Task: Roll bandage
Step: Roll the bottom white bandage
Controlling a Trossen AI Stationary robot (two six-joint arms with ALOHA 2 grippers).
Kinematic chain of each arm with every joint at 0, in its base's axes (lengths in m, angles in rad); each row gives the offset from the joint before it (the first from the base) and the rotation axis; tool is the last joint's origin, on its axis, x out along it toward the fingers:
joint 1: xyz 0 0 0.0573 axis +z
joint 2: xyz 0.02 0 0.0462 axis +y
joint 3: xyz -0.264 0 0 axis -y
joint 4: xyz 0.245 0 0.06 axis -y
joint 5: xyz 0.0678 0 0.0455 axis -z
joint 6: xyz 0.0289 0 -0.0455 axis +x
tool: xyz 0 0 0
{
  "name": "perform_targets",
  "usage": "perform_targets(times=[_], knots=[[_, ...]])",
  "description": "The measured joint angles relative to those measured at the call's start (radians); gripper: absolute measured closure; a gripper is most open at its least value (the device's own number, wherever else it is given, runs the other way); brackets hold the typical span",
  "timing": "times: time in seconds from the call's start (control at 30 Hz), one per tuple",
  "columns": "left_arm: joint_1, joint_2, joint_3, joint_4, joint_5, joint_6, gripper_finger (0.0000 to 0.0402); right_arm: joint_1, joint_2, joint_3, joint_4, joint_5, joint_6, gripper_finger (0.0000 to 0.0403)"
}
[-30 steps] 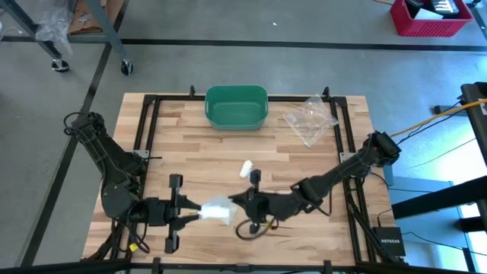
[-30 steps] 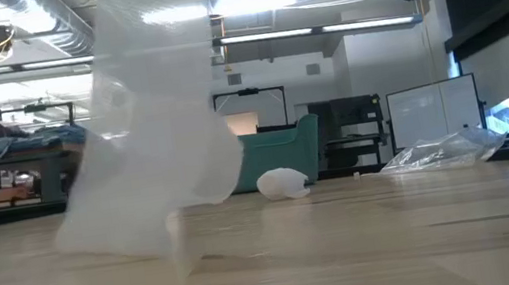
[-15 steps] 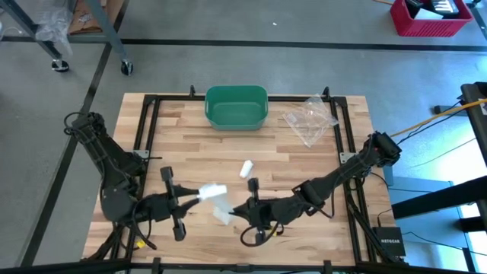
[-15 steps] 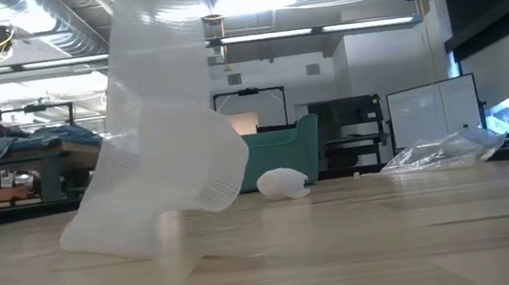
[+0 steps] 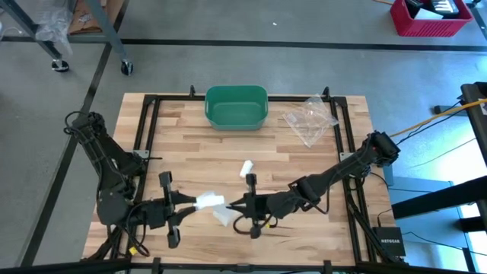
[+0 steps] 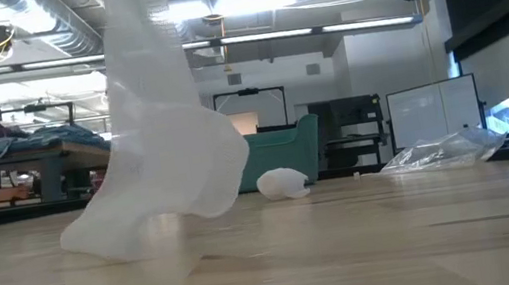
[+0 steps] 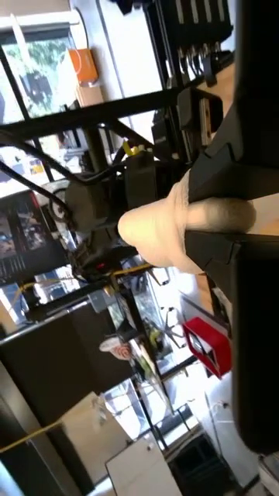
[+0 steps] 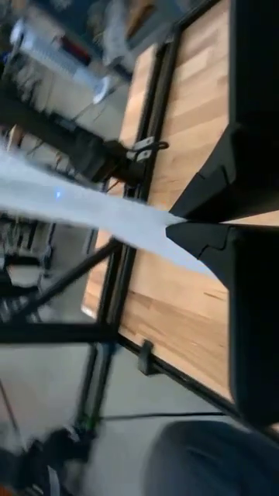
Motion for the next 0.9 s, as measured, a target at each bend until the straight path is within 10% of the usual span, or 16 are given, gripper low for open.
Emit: perform_targets(times=[0.53, 0.9], knots=[[0.001, 0.0, 0.0, -0.024, 0.003, -0.016, 0.0361, -0.002, 0.004, -0.003, -0.007, 0.07, 0.035, 0.0228], [0.001, 0.0, 0.0, -0.023, 0.003, -0.016, 0.0361, -0.002, 0.005, -0.003, 0.046, 0.034, -0.039, 0.021]])
